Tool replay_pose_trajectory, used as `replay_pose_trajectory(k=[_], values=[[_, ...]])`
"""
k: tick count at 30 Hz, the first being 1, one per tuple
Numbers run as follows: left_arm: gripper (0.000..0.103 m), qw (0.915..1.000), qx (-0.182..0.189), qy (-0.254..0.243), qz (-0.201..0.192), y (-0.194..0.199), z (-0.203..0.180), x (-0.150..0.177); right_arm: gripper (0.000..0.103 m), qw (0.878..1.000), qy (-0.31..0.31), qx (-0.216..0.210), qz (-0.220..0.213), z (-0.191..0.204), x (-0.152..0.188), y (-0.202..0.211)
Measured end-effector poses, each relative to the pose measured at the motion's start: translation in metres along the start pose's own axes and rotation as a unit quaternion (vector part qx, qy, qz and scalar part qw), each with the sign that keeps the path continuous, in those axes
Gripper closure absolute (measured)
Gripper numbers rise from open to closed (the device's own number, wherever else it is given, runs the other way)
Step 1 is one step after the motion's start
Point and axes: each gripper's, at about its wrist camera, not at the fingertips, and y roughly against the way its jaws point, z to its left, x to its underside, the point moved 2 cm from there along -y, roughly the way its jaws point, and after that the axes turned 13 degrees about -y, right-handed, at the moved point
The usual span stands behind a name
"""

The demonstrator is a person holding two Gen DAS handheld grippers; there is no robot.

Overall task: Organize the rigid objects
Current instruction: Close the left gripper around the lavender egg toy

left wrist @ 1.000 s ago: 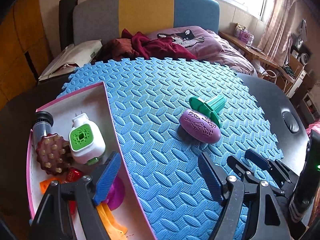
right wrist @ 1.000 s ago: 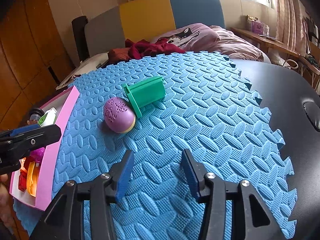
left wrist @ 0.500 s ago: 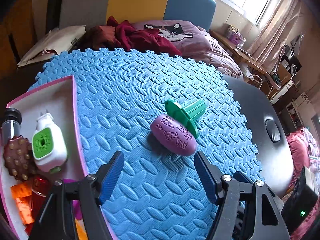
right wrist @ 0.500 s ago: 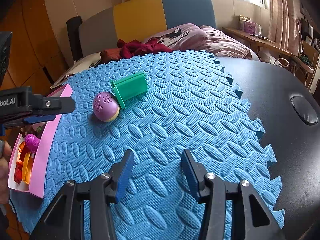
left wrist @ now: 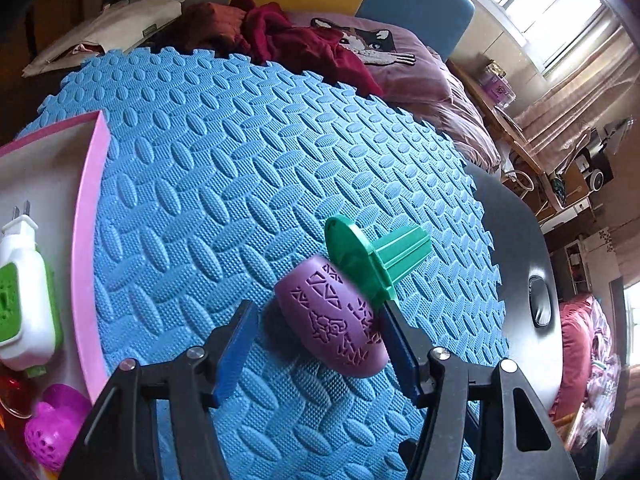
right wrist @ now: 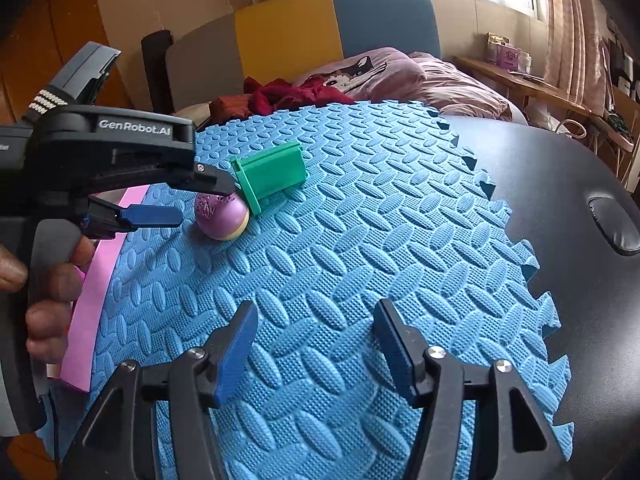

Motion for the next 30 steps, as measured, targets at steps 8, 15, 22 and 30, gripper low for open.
replay_pose_trajectory(k=[8,15,22,30], values=[[0.045,0.9981,-0.049,-0.035,-0.010,-0.011,-0.018,-0.005,0.041,1.000,-0.001,-0.001,0.000,0.000,0.000,0.000],[0.060,0.9903,-0.074,-0.113,-0.032,-0.005,-0.016,0.011,0.041,1.000,0.000,0.000,0.000,0.000,-0.001,0.000],[0.061,0.9826,-0.087,-0.159,-0.042,0.010,-0.015,0.038,0.041,1.000,-0.008,-0.008,0.002,-0.002,-0.002,0.001],[0.063,0.9738,-0.124,-0.181,-0.059,0.017,-0.018,0.060,0.052,0.995,-0.087,-0.032,0.025,-0.025,-0.017,0.006]])
